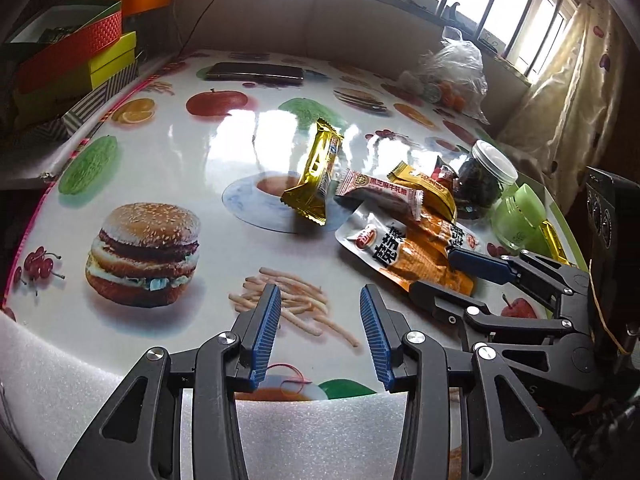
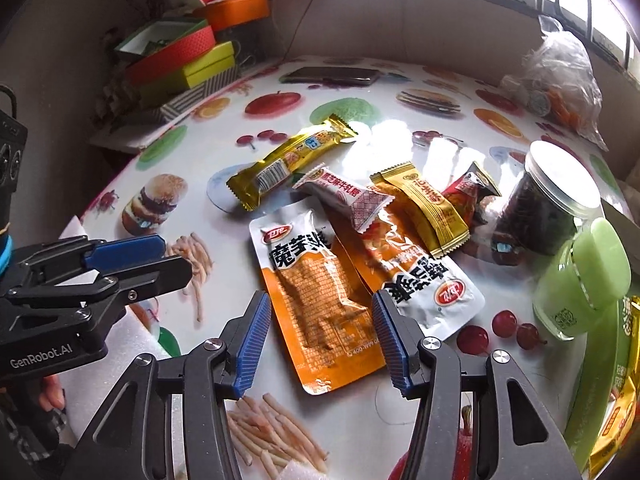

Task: Organize snacks
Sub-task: 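Move both open tools back over the snack pile, then grasp the long gold bar with the left tool while the right tool grasps the orange packet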

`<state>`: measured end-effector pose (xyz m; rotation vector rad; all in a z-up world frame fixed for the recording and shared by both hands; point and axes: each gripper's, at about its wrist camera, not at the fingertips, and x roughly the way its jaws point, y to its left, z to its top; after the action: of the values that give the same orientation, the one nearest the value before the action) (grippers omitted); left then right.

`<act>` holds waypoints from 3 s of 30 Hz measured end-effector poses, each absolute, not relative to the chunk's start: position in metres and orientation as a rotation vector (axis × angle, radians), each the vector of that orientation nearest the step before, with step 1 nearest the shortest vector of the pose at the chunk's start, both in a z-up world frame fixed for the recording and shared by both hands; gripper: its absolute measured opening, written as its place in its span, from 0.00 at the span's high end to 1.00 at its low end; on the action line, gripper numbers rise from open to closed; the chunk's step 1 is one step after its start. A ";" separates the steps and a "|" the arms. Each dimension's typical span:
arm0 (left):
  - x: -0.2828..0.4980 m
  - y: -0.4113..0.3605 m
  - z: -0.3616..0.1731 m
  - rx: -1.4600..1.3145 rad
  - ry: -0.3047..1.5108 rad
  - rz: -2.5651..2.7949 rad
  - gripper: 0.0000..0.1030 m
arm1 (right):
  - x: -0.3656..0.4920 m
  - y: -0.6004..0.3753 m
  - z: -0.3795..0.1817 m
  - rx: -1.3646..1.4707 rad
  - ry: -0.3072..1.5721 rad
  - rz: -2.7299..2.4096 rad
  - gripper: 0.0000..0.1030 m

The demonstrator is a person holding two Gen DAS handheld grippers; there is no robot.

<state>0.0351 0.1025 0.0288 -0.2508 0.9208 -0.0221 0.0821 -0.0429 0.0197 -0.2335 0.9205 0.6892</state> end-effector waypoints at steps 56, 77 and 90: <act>0.146 0.119 0.018 -0.193 0.961 -0.068 0.75 | 0.087 -0.027 0.014 -0.321 0.884 0.692 0.62; 0.088 0.111 0.036 -0.194 0.892 -0.085 0.76 | 0.069 -0.043 0.025 -0.219 0.870 0.675 0.63; 0.119 0.110 0.037 -0.198 0.887 -0.062 0.59 | 0.062 -0.053 0.030 -0.195 0.858 0.656 0.63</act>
<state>0.1194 0.1099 0.0374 -0.1978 0.8874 -0.0620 0.0624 -0.0526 0.0295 -0.1946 0.8579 0.6562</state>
